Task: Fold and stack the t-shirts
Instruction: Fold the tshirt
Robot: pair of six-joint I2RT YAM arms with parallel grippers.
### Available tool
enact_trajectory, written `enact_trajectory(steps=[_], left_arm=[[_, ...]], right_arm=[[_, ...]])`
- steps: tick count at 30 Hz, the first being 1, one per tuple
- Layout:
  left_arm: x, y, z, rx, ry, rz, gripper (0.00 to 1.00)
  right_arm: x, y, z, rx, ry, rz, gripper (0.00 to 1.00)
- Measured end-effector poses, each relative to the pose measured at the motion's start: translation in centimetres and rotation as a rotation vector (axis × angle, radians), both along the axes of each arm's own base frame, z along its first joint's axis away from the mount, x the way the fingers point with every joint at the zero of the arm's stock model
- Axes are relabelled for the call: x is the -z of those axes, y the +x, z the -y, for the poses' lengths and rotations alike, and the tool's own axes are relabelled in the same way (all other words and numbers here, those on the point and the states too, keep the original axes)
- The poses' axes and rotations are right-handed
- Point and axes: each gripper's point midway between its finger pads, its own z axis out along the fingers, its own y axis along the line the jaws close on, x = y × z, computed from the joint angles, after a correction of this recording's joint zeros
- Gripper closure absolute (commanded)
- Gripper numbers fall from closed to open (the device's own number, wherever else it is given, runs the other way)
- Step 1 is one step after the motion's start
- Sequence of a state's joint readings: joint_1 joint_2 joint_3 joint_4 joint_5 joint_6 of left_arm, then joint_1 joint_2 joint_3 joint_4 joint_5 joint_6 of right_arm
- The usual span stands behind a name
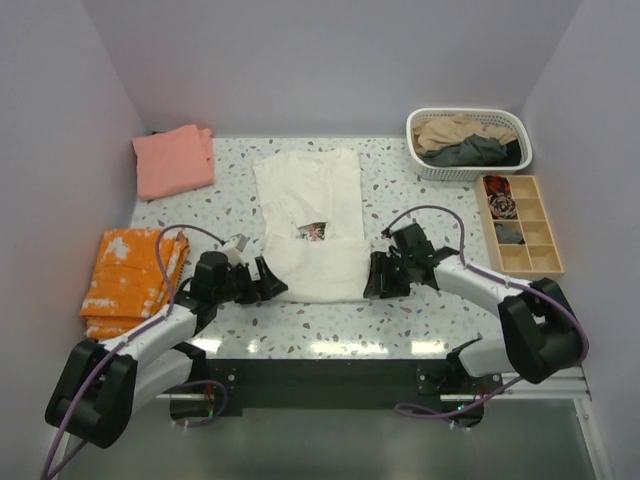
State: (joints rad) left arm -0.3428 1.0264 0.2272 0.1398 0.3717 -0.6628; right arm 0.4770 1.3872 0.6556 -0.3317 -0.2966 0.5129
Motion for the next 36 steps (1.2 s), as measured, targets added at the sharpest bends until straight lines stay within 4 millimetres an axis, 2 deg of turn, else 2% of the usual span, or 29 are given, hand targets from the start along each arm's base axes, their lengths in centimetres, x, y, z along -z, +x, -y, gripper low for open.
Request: enact_trajectory(steps=[6,12,15,16,18,19,21,22,25,26,27,28,30,36], left_arm=[[0.0,-0.5,-0.3,-0.011,-0.007,0.018,0.00],[0.2,-0.5,-0.3,-0.016,-0.012,0.026,0.00],[0.3,-0.3,-0.2,-0.021,-0.022,0.034,0.09],[0.3,-0.2,-0.2,-0.023,-0.025,0.035,0.25],[0.5,0.0,-0.1,-0.025,-0.024,0.031,0.49],[0.9,0.0,-0.2,-0.032,-0.018,0.019,0.72],[1.7,-0.2,-0.5,-0.041,0.001,-0.003,0.88],[2.4,-0.5,-0.7,-0.045,0.013,-0.028,1.00],[2.6,-0.5,-0.6,-0.043,0.008,-0.037,1.00],[2.6,-0.4,-0.5,-0.043,0.007,-0.038,1.00],[2.6,-0.4,-0.5,-0.040,0.006,-0.039,1.00],[2.6,-0.4,-0.4,-0.038,0.005,-0.041,1.00],[2.5,-0.3,-0.3,-0.034,0.008,-0.043,1.00],[2.3,-0.6,-0.6,-0.031,0.053,-0.070,1.00]], right_arm=[[-0.9,-0.1,0.4,0.011,0.002,0.033,0.43],[0.3,-0.6,0.1,0.035,0.028,0.009,0.43],[0.4,-0.3,-0.6,0.040,0.065,0.005,0.43],[0.4,-0.2,-0.8,0.041,0.077,0.005,0.43],[0.3,0.0,-1.4,0.042,0.105,0.001,0.44],[0.4,0.2,-1.6,0.042,0.113,0.004,0.45],[0.3,0.5,-2.2,0.039,0.144,0.002,0.46],[0.3,0.6,-2.5,0.038,0.157,0.002,0.48],[0.5,1.0,-3.1,0.032,0.187,-0.001,0.69],[0.6,1.0,-3.3,0.029,0.193,-0.006,0.87],[0.9,1.0,-3.4,0.029,0.198,-0.013,0.96],[1.0,1.1,-3.4,0.025,0.200,-0.015,1.00],[1.4,1.0,-3.5,0.029,0.203,-0.031,1.00],[0.8,0.8,-3.5,0.018,0.208,-0.022,1.00]])
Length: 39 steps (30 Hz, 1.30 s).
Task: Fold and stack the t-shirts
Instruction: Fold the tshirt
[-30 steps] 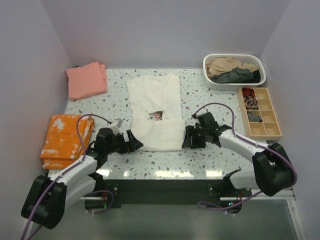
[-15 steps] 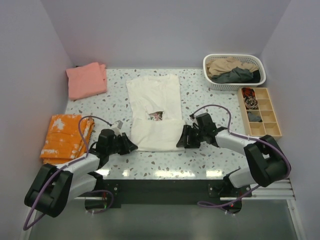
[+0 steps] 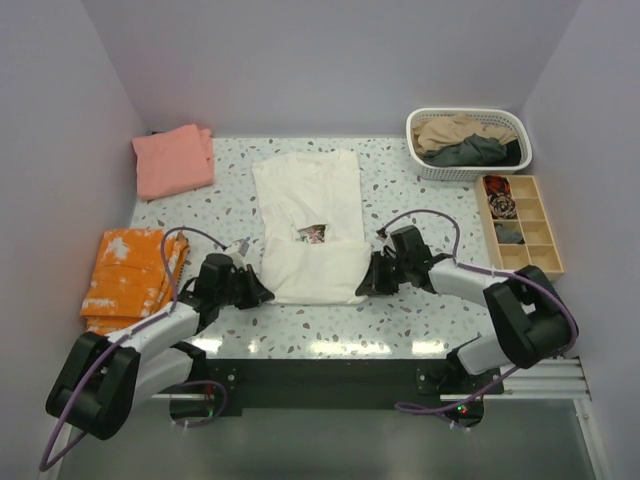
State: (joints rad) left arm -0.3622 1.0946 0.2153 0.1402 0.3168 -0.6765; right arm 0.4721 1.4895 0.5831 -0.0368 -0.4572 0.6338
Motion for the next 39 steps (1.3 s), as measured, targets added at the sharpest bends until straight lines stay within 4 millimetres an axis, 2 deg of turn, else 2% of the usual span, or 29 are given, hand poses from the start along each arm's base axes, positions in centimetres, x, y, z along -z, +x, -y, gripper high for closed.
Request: enact_trajectory(steps=[3,8,12,16,21,27,29,33,39], left_arm=[[-0.6,-0.5,-0.3,0.001,0.025,-0.012,1.00],[-1.7,-1.9,0.9,0.044,0.046,-0.016,1.00],[-2.1,-3.4,1.8,0.075,0.066,-0.053,1.00],[-3.1,-4.3,1.7,0.064,0.064,-0.071,1.00],[-6.3,-3.2,1.7,0.022,0.056,-0.020,1.00],[-10.4,0.5,2.1,-0.039,0.082,0.074,1.00],[-10.8,1.4,2.2,-0.053,0.101,0.086,1.00],[-11.1,3.6,2.4,-0.069,0.155,0.104,1.00],[-12.0,8.0,3.1,-0.093,0.219,0.154,1.00]], right_arm=[[-1.4,-0.4,0.3,-0.007,0.005,0.028,1.00],[-4.2,-1.1,0.7,-0.017,0.028,0.094,1.00],[-4.5,-2.9,1.5,-0.021,0.016,0.085,1.00],[-5.2,-4.7,2.2,-0.033,0.011,0.076,1.00],[-6.7,-5.0,2.5,-0.044,0.004,0.100,1.00],[-9.1,-1.6,2.1,-0.027,-0.051,0.185,1.00],[-9.7,-0.1,2.0,-0.026,-0.080,0.210,1.00],[-10.9,4.2,1.2,-0.024,-0.150,0.272,1.00],[-11.2,9.0,0.2,-0.028,-0.220,0.318,1.00]])
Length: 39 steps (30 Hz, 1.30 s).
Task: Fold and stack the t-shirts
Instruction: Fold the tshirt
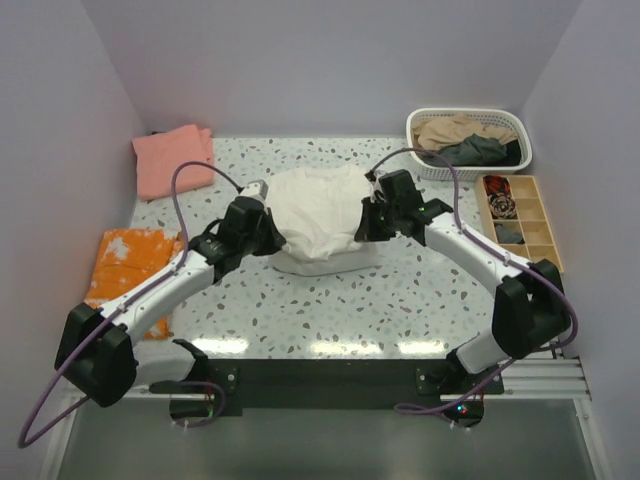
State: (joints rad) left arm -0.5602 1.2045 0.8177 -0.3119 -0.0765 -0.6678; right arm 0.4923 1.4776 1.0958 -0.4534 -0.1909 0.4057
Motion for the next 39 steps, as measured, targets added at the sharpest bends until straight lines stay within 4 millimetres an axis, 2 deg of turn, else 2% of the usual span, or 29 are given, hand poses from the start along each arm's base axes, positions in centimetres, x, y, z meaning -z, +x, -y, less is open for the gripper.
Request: enact_trajectory(steps=[4,9,15,19,20,21,22,23,24,25,28,32,34,36,39], left_arm=[[-0.1,3.8,-0.6,-0.045,0.000,0.028,1.00],[0.3,8.9,-1.9,-0.099,0.010,0.041,1.00],[-0.6,15.0,-1.6,-0.111,-0.003,0.101,1.00],[-1.0,19.8,-1.2,-0.103,-0.030,0.138,1.00],[-1.1,21.1,-1.2,-0.104,-0.035,0.149,1.00],[-1.0,22.4,-1.2,-0.104,-0.039,0.159,1.00],[-0.8,23.5,-1.3,-0.105,-0.042,0.167,1.00],[-0.4,24.4,-1.4,-0.105,-0.044,0.173,0.57],[-0.2,25.1,-1.5,-0.106,-0.047,0.176,0.09],[0.4,25.9,-1.6,-0.102,-0.050,0.173,0.00],[2.2,28.4,-2.2,-0.108,-0.059,0.155,0.00],[4.9,28.9,-4.9,-0.152,-0.041,0.113,0.00],[4.9,28.6,-6.6,-0.177,-0.042,0.116,0.00],[4.4,28.4,-8.1,-0.199,-0.045,0.126,0.00],[2.1,28.5,-8.5,-0.184,-0.079,0.172,0.00]], right_arm=[[0.7,3.3,-0.6,0.009,-0.029,0.001,1.00],[1.0,8.5,-1.1,0.034,-0.033,0.016,1.00],[0.6,15.5,-0.9,0.066,0.000,0.049,1.00],[0.4,20.3,-1.2,0.074,0.034,0.079,0.99],[0.5,21.7,-1.3,0.078,0.043,0.094,0.96],[0.7,22.9,-1.3,0.084,0.048,0.101,0.86],[1.0,24.1,-1.3,0.093,0.052,0.110,0.62],[1.6,25.1,-1.3,0.104,0.063,0.113,0.37],[2.0,26.1,-1.5,0.112,0.083,0.110,0.31],[2.4,27.3,-1.7,0.118,0.104,0.113,0.27],[4.1,30.2,-1.4,0.135,0.120,0.137,0.24],[6.7,30.1,0.7,0.182,0.062,0.119,0.23],[7.1,29.4,1.8,0.197,0.028,0.122,0.22],[6.7,28.5,2.6,0.201,0.003,0.121,0.22],[4.0,28.3,2.5,0.193,0.018,0.166,0.22]])
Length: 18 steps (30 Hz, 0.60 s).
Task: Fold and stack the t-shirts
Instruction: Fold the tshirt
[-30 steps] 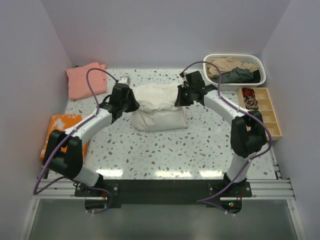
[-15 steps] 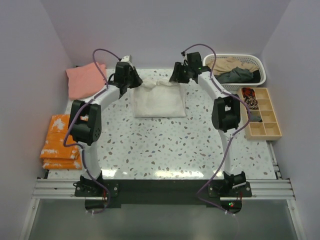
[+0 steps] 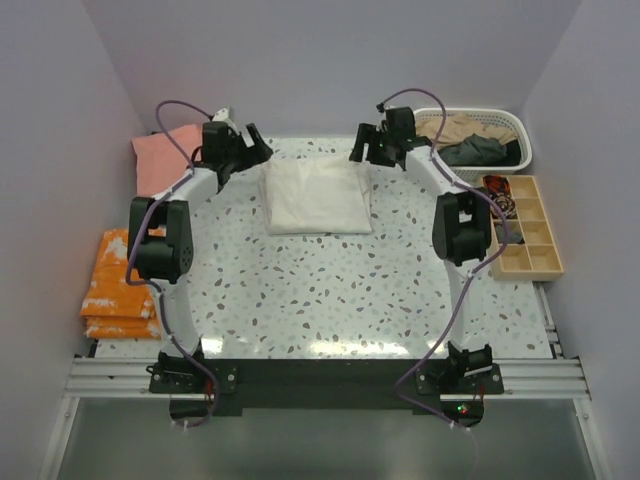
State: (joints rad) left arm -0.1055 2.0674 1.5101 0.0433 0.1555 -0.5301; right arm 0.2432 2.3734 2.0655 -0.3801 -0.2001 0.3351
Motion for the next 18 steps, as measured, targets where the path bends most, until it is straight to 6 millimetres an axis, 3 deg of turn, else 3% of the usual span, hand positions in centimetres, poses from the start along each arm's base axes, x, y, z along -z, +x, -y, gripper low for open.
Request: enact_trajectory(steps=[4,10,12,14,18], left_arm=[[-3.5,0.2,3.0,0.122,-0.084,0.107,0.00],[-5.4,-0.1,9.4,0.355,-0.264,0.178,0.00],[-4.8,0.5,10.9,0.412,-0.317,0.191,0.00],[-2.9,1.1,11.5,0.438,-0.350,0.179,0.00],[2.8,2.1,11.0,0.416,-0.371,0.104,0.00]], right_arm=[[-3.8,0.3,-1.4,-0.025,0.029,0.087,0.22],[-5.7,0.9,-6.0,-0.115,0.099,0.142,0.22],[-5.3,1.4,-7.3,-0.137,0.121,0.148,0.21],[-4.1,1.9,-8.2,-0.147,0.134,0.143,0.21],[-0.6,3.6,-8.3,-0.136,0.125,0.121,0.21]])
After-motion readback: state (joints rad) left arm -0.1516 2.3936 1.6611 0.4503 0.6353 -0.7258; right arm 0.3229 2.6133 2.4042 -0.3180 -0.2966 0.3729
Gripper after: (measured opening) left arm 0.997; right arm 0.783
